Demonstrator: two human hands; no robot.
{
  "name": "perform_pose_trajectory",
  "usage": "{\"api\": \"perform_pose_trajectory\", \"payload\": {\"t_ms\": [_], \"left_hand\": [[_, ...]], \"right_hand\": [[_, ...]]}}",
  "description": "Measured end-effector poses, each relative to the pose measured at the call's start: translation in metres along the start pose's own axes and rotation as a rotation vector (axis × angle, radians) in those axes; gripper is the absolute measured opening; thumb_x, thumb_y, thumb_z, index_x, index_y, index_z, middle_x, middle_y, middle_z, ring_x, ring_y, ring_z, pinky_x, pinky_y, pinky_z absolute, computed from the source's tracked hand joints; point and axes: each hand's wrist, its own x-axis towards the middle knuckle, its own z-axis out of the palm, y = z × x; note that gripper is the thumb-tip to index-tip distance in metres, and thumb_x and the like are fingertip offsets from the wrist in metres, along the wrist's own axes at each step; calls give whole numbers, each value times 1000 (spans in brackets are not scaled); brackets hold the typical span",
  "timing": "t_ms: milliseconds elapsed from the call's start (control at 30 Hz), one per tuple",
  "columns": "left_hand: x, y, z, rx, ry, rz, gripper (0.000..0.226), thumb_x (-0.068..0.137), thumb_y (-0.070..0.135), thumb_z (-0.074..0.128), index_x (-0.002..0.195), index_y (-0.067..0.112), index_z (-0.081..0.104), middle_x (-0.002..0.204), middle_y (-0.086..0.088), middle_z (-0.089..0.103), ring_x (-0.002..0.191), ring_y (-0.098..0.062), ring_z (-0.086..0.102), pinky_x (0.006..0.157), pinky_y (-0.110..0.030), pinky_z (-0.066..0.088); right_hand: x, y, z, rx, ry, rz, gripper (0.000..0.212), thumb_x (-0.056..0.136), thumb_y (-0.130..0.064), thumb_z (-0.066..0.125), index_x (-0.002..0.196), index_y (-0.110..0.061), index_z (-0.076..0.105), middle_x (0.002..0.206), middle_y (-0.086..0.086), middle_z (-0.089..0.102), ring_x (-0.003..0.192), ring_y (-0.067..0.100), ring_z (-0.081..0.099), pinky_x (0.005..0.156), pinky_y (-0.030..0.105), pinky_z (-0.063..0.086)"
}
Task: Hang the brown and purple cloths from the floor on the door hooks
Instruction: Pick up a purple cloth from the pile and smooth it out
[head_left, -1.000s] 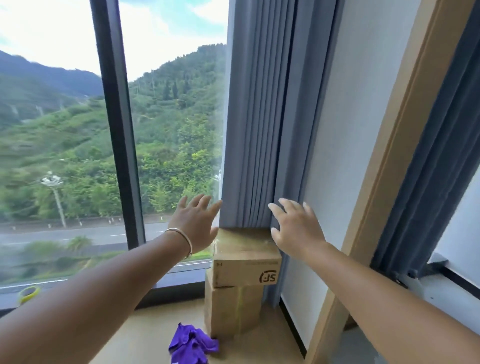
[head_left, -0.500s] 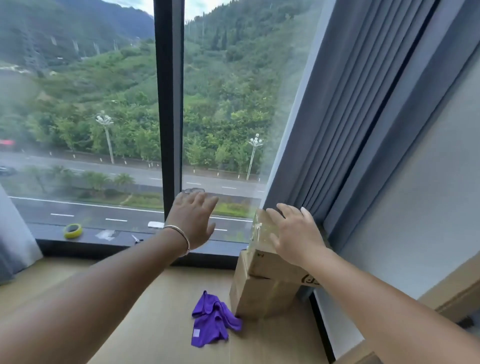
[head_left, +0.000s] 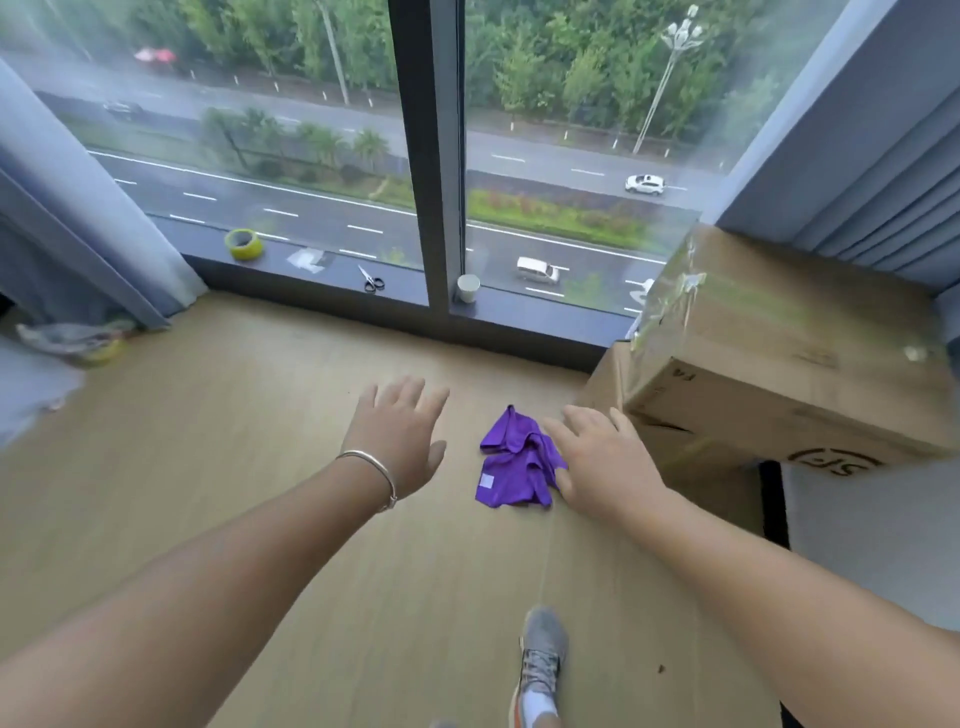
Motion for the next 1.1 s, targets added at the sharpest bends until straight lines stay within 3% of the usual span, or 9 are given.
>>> {"api": "perform_pose_trajectory", "payload": {"t_ms": [167, 433, 800, 1100], "left_hand": [[39, 28, 112, -67, -177, -32, 65, 94, 47, 42, 150, 27, 16, 155, -3, 24, 144, -21, 18, 115, -43, 15], [75, 75, 285, -130, -348, 20, 66, 93, 45, 43, 151, 25, 17, 152, -3, 28, 143, -22, 21, 116, -44, 15], [159, 96, 531, -67, -401, 172, 68, 94, 43, 45, 151, 19, 15, 151, -6, 29, 139, -24, 28, 115, -41, 21], [222, 120, 662, -81, -384, 288, 65, 89, 29, 53, 145, 12, 25, 148, -9, 31, 138, -26, 31, 111, -36, 27]], "right_hand": [[39, 25, 108, 37, -102, -23, 55, 86, -33, 54, 139, -21, 42, 142, 5, 43, 130, 23, 40, 111, 45, 22], [80, 39, 278, 31, -322, 1, 69, 88, -35, 51, 149, -23, 23, 154, 5, 24, 141, 20, 22, 115, 44, 14], [178, 27, 497, 108, -309, 73, 80, 84, -34, 58, 151, -13, 18, 157, 10, 17, 143, 24, 18, 115, 45, 18], [227, 28, 623, 81, -336, -2, 79, 87, -33, 56, 151, -10, 15, 158, 11, 14, 145, 24, 13, 117, 42, 15]]}}
